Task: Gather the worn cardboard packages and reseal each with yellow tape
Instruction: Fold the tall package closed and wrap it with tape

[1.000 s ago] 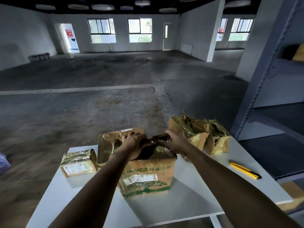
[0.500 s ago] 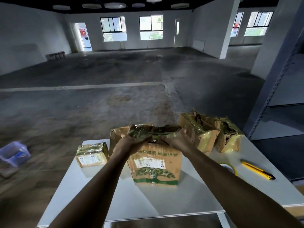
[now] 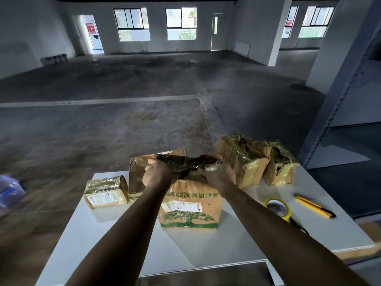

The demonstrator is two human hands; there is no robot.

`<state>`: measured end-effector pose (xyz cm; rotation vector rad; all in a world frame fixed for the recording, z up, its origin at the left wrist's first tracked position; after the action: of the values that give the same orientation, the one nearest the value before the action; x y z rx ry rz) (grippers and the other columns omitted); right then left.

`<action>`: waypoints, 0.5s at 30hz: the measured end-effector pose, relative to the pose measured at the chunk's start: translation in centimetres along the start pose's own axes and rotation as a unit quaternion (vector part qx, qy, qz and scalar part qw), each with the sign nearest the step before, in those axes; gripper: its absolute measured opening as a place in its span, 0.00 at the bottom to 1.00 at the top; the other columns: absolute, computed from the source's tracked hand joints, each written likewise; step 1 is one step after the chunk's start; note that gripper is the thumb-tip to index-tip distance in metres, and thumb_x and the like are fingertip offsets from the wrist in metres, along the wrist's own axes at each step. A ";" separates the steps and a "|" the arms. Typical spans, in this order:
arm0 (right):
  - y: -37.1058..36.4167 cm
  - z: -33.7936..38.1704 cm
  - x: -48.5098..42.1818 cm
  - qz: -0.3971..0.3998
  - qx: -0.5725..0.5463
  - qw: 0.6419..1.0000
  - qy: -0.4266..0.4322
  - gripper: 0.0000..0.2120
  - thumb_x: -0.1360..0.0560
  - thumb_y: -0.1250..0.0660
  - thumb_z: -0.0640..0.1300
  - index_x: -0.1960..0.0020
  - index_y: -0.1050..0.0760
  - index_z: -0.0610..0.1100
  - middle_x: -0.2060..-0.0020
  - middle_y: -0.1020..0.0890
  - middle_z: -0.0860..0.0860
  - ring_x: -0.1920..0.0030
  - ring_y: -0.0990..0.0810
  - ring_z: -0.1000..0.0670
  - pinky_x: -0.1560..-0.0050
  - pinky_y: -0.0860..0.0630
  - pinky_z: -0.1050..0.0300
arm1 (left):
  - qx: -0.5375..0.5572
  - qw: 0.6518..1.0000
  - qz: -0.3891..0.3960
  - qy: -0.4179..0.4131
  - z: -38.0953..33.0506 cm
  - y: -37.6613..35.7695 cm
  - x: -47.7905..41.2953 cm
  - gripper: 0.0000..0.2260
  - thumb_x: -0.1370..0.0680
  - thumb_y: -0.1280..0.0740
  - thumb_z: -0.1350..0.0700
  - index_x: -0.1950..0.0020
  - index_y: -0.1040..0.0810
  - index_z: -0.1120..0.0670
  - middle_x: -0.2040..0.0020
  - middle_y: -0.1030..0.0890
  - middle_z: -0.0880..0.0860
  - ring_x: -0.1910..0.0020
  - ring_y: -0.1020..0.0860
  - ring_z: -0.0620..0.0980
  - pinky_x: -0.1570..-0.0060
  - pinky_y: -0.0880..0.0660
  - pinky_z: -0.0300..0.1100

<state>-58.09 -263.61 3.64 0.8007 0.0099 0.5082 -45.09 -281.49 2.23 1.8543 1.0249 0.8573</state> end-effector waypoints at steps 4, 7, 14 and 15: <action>0.0 -0.1 -0.3 -0.007 0.007 1.000 0.009 0.36 0.22 0.34 0.57 0.27 0.37 0.31 0.34 0.26 0.38 0.37 0.24 0.41 0.40 0.23 0.52 | 0.016 0.999 -0.045 -0.015 -0.3 1.3 1.8 0.44 0.32 0.28 0.32 0.31 0.37 0.62 0.42 0.20 0.59 0.44 0.20 0.59 0.54 0.25 0.47; 0.2 0.2 0.1 -0.010 0.017 1.000 0.023 0.29 0.19 0.38 0.53 0.30 0.35 0.31 0.37 0.25 0.37 0.39 0.23 0.41 0.42 0.24 0.52 | 0.022 0.998 -0.048 -0.017 0.0 1.5 2.3 0.40 0.28 0.29 0.35 0.31 0.39 0.62 0.41 0.21 0.60 0.43 0.21 0.60 0.51 0.25 0.48; 0.4 0.0 0.3 0.014 -0.010 1.000 0.026 0.33 0.20 0.39 0.59 0.30 0.35 0.32 0.40 0.23 0.38 0.42 0.21 0.41 0.46 0.21 0.50 | 0.043 0.997 0.040 -0.039 0.3 1.4 1.2 0.58 0.33 0.50 0.19 0.22 0.48 0.65 0.26 0.35 0.68 0.29 0.32 0.65 0.33 0.30 0.57; 0.4 -0.1 0.3 0.019 0.000 1.000 0.023 0.35 0.20 0.40 0.60 0.28 0.37 0.31 0.37 0.24 0.37 0.40 0.22 0.41 0.43 0.21 0.49 | 0.059 0.995 0.061 -0.050 -0.2 1.7 1.9 0.58 0.34 0.55 0.17 0.23 0.42 0.64 0.25 0.36 0.68 0.28 0.34 0.65 0.30 0.33 0.58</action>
<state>-58.00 -263.23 3.89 0.7893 0.0374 0.5633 -43.92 -280.29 4.14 2.0555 0.9239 0.7809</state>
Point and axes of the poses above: each hand's wrist, its own x-axis away from the middle knuckle, its own y-axis out of the back of the hand, z = x × y, the point moved 6 cm from there along -x, towards the middle knuckle
